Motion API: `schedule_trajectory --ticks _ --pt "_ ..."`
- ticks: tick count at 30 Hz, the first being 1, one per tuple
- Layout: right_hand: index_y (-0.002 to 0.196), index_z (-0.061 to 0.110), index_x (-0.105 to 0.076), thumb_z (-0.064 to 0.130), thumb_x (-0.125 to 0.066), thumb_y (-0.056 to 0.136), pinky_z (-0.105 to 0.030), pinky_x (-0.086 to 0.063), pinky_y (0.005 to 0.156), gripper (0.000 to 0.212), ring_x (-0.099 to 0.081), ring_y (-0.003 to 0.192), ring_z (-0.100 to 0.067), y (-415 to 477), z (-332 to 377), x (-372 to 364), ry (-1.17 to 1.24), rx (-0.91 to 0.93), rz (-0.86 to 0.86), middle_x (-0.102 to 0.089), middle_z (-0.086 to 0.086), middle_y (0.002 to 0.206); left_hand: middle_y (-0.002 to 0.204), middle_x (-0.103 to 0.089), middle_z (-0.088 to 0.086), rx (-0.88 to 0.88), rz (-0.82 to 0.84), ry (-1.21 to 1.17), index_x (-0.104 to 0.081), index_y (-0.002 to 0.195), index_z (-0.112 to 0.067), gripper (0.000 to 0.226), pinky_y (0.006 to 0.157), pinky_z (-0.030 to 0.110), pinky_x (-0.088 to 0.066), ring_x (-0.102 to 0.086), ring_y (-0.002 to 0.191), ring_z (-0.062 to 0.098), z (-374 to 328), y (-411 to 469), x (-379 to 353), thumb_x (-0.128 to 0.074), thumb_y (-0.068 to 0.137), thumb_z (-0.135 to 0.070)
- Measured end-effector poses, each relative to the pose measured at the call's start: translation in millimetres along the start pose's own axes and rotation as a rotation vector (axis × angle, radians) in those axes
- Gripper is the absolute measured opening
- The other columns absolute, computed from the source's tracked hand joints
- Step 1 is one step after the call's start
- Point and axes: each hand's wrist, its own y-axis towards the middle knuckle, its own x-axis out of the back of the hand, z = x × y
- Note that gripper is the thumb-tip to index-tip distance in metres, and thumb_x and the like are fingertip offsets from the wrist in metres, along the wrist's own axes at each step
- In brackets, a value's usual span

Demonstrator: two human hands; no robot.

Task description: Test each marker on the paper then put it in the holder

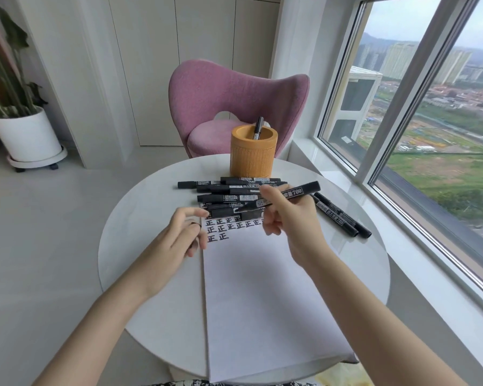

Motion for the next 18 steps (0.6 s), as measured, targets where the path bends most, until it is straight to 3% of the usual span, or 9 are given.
schedule_trajectory --ticks 3,7,12,15,18 --pt "0.078 0.010 -0.057 0.012 -0.056 0.087 -0.021 -0.026 0.042 0.009 -0.055 0.045 -0.023 4.8 -5.7 -4.6 -0.078 -0.126 0.064 -0.059 -0.010 0.049 0.084 -0.068 -0.009 -0.038 0.005 0.109 -0.045 0.106 -0.025 0.015 0.080 0.030 -0.040 -0.051 0.075 0.024 9.9 -1.2 3.7 -0.052 0.093 -0.027" --pt "0.069 0.011 -0.060 0.019 -0.063 0.087 -0.018 -0.028 0.040 0.020 -0.052 0.042 -0.015 4.7 -18.8 -12.5 -0.165 -0.150 0.096 -0.059 -0.007 0.051 0.091 -0.073 -0.007 -0.003 -0.031 0.105 -0.055 0.091 -0.029 0.027 0.088 0.045 -0.044 -0.058 0.088 0.039 14.4 -2.4 1.9 -0.073 0.076 -0.041" --pt "0.045 0.017 -0.042 0.022 -0.065 0.085 -0.023 -0.032 0.046 0.047 -0.036 0.040 -0.015 9.6 -34.5 -18.1 -0.280 -0.022 0.024 -0.045 -0.003 0.043 0.093 -0.071 -0.008 0.009 -0.030 0.087 -0.063 0.086 -0.030 0.020 0.085 0.033 -0.046 -0.058 0.092 0.037 17.0 -3.3 2.7 -0.075 0.070 -0.032" --pt "0.046 0.011 -0.040 0.018 -0.061 0.086 -0.024 -0.030 0.047 0.046 -0.032 0.041 -0.015 10.6 -39.5 -19.2 -0.318 0.034 -0.006 -0.040 -0.006 0.043 0.091 -0.072 -0.007 0.016 -0.012 0.104 -0.064 0.085 -0.028 0.019 0.072 0.024 -0.041 -0.049 0.070 0.030 17.3 -3.8 1.4 -0.078 0.072 -0.026" --pt "0.054 0.004 -0.046 0.017 -0.062 0.086 -0.025 -0.030 0.047 0.038 -0.034 0.044 -0.014 10.3 -42.2 -20.0 -0.341 0.071 -0.034 -0.043 -0.008 0.048 0.089 -0.072 -0.007 0.018 -0.012 0.109 -0.065 0.084 -0.028 0.018 0.063 0.017 -0.037 -0.041 0.066 0.018 16.2 -3.8 1.2 -0.078 0.072 -0.025"
